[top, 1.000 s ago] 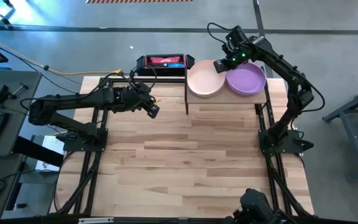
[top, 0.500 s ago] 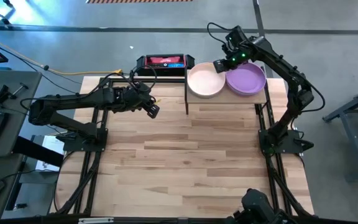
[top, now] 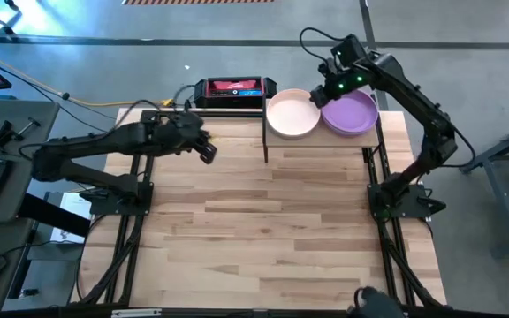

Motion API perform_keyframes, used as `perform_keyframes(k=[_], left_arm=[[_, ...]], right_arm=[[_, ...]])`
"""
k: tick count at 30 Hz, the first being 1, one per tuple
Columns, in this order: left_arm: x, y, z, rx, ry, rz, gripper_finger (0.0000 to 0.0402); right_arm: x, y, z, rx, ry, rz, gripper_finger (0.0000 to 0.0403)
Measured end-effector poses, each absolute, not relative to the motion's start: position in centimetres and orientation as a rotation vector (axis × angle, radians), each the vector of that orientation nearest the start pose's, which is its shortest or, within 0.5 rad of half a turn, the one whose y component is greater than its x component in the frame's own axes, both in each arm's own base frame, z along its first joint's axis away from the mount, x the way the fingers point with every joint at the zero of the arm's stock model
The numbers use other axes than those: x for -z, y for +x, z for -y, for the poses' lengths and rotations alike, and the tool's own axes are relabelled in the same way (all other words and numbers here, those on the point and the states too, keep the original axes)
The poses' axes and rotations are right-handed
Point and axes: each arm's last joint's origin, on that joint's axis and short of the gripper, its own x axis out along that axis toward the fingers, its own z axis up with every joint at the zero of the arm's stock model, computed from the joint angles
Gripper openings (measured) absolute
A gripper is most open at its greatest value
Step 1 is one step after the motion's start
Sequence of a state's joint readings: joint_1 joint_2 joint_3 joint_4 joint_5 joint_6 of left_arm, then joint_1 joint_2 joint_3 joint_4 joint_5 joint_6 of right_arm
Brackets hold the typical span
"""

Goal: Place and stack plates onto a shelf
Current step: Return to Home Position

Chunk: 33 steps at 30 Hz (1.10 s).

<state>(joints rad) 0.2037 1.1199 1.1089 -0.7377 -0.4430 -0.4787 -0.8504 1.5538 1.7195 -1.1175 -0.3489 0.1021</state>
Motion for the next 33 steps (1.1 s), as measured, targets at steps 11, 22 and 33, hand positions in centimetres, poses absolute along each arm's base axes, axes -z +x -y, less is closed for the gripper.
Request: perform_keyframes(k=[11, 22, 33], left_arm=[[-35.6, 14.4, -4.5, -0.846, -0.308, -0.388, 0.0103], [-32.5, 9.6, -3.4, -0.722, -0.234, -0.105, 0.0103], [-26.8, 7.8, -3.0, -0.691, -0.252, -0.044, 0.0104]], right_arm=[[-44.3, 19.0, 15.5, 0.344, 0.320, -0.613, 0.0066], [-45.5, 17.7, 12.6, 0.282, 0.214, -0.517, 0.0066], [-35.2, 16.6, 11.3, 0.176, 0.287, -0.365, 0.0066]])
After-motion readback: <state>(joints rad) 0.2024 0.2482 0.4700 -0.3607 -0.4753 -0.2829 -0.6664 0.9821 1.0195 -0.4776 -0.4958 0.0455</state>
